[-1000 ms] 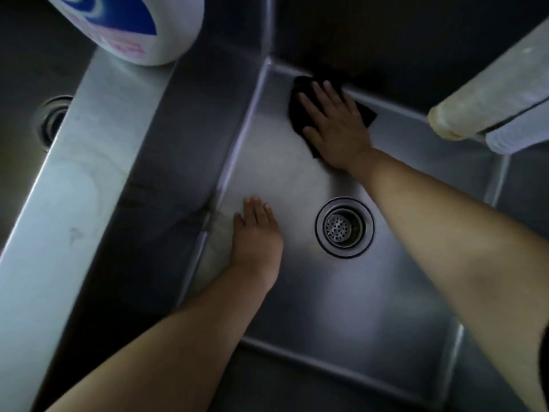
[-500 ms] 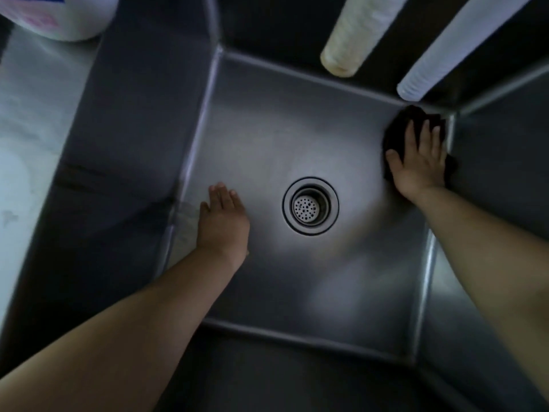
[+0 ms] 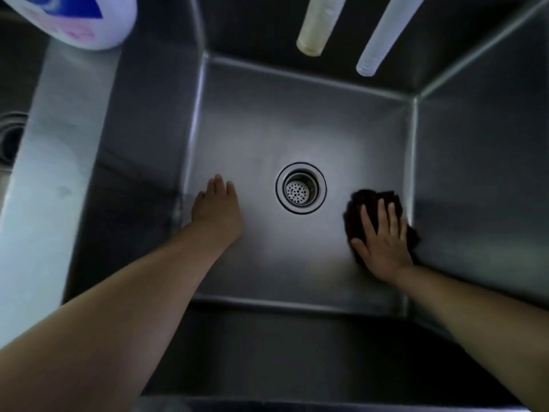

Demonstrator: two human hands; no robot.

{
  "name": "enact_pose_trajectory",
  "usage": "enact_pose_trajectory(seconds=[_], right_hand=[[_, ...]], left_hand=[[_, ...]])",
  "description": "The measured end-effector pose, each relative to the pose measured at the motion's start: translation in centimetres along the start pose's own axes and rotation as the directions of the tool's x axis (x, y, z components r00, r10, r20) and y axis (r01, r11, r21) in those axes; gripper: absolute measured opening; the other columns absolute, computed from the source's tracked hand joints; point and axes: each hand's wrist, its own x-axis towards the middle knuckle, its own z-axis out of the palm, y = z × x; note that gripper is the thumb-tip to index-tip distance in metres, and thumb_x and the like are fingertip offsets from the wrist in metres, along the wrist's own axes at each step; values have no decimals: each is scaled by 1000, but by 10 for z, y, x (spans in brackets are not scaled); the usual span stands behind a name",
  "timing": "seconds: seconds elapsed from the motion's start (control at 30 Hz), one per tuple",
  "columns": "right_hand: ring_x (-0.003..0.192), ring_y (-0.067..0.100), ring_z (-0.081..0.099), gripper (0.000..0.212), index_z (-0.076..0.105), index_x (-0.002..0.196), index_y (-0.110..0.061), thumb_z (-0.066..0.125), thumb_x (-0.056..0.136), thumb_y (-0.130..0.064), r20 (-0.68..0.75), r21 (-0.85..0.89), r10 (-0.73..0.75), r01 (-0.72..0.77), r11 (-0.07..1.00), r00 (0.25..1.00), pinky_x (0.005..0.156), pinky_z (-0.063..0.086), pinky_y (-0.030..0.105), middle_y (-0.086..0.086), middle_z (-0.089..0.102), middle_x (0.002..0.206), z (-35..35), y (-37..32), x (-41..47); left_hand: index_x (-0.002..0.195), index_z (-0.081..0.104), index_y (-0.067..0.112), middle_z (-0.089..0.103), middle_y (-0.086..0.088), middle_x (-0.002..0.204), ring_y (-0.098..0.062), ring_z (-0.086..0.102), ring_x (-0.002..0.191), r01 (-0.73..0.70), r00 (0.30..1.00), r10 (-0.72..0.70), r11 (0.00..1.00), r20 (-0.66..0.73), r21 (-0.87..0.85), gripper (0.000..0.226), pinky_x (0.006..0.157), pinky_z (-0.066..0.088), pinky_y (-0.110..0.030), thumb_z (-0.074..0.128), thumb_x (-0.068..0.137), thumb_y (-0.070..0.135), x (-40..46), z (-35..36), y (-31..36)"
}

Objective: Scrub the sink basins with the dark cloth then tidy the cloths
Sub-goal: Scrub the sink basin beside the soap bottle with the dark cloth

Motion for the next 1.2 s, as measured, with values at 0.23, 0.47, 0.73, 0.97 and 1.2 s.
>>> enact_pose_trajectory(seconds=[0.23, 0.47, 0.73, 0.97, 1.2], right_hand=[[131, 45, 22, 67, 10, 149, -21, 8, 94, -59, 55, -6, -158, 158, 987, 986, 93, 32, 69, 36, 38, 139, -1, -41, -25], [141, 48, 3, 76, 3, 148, -23, 19, 83, -60, 73, -8, -386, 388, 922, 920, 108, 8, 63, 30, 12, 152, -23, -134, 19], [142, 38, -18, 75, -8, 150, -27, 31, 94, -57, -40, -8, -338, 338, 941, 940, 111, -11, 55, 21, -15, 155, -50, -238, 81], [143, 37, -17, 69, -6, 150, -31, 30, 96, -54, -28, -83, -535, 531, 843, 845, 111, -12, 54, 19, -14, 156, -47, -252, 79], [142, 33, -20, 61, 4, 150, -34, 33, 98, -48, 126, -152, -856, 863, 482, 501, 109, -20, 52, 14, -11, 158, -19, -222, 9]], left_hand=[[144, 24, 12, 19, -10, 154, -24, 15, 143, -97, 995, 93, 986, 33, 136, 66, 112, 21, -42, 48, 91, 44, -87, -41, -20], [110, 63, 20, 69, 4, 99, -20, 67, 85, -189, 953, 188, 982, -239, 21, 48, 66, 54, -31, 71, 71, 45, -191, -34, -56], [100, 72, 21, 73, 5, 81, -18, 69, 68, -168, 923, 117, 980, -367, -109, 40, 55, 53, -27, 46, 78, 43, -213, -3, -67], [93, 72, 23, 71, 2, 74, -21, 67, 66, -51, 930, -8, 987, -367, -152, 37, 53, 53, -31, 45, 77, 42, -212, -4, -59], [89, 71, 23, 71, 1, 81, -27, 67, 76, -37, 894, -77, 969, -442, -243, 39, 62, 55, -34, 38, 79, 40, -217, -5, -49]])
